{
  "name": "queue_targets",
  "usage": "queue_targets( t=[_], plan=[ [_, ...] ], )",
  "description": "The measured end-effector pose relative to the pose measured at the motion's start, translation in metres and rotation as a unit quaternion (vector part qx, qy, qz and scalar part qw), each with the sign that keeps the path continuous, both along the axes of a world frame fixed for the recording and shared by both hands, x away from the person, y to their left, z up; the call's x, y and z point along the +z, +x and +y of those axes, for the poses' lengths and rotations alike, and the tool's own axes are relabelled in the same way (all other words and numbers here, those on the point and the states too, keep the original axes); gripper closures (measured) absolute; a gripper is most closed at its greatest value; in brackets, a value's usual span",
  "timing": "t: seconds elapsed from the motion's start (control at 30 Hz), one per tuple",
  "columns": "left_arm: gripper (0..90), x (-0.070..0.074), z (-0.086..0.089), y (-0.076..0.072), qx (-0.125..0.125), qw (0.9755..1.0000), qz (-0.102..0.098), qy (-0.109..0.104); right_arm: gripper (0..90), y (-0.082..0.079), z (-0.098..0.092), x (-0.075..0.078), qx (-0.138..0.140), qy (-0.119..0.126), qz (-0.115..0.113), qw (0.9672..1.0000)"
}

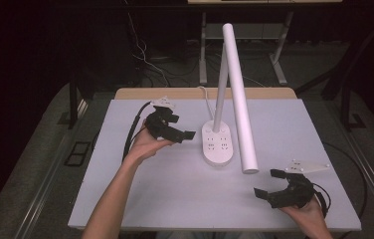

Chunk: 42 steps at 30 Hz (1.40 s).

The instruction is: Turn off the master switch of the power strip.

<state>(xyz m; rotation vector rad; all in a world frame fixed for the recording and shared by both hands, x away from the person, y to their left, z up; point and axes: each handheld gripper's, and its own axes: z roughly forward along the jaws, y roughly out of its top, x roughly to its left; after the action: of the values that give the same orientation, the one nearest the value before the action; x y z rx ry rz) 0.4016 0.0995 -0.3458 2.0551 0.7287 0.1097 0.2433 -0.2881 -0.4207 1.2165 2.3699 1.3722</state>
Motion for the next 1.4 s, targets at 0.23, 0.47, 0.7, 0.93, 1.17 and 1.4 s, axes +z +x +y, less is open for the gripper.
queue_targets(
  t=[0.23, 0.47, 0.7, 0.93, 1.17, 1.4],
  plan=[
    [2.7, -0.001, -0.001, 0.009, 0.006, 1.0, 0.0, 0.008, 0.4, 0.0, 0.0, 0.0, 0.0, 0.0, 0.0, 1.0],
    [3.4, -0.003, -0.005, 0.018, 0.014, 0.9998, 0.006, 0.011, 0.4, 0.0, 0.0, 0.0, 0.001, -0.001, 0.0, 1.0],
    [5.8, -0.006, -0.01, 0.03, 0.015, 0.9996, 0.01, 0.02, 0.4, -0.001, -0.002, 0.001, -0.001, -0.001, -0.002, 1.0],
    [10.1, -0.009, -0.013, 0.04, 0.014, 0.9994, 0.011, 0.028, 0.4, 0.0, -0.006, 0.001, -0.006, 0.001, -0.003, 1.0],
    [14.4, -0.009, -0.018, 0.052, 0.01, 0.9995, 0.005, 0.029, 0.4, -0.001, -0.006, 0.001, -0.006, 0.0, 0.0, 1.0],
    [19.5, -0.009, -0.027, 0.061, 0.0, 0.9996, 0.004, 0.028, 0.4, 0.0, -0.007, 0.0, -0.01, 0.0, -0.002, 0.9999]
  ],
)
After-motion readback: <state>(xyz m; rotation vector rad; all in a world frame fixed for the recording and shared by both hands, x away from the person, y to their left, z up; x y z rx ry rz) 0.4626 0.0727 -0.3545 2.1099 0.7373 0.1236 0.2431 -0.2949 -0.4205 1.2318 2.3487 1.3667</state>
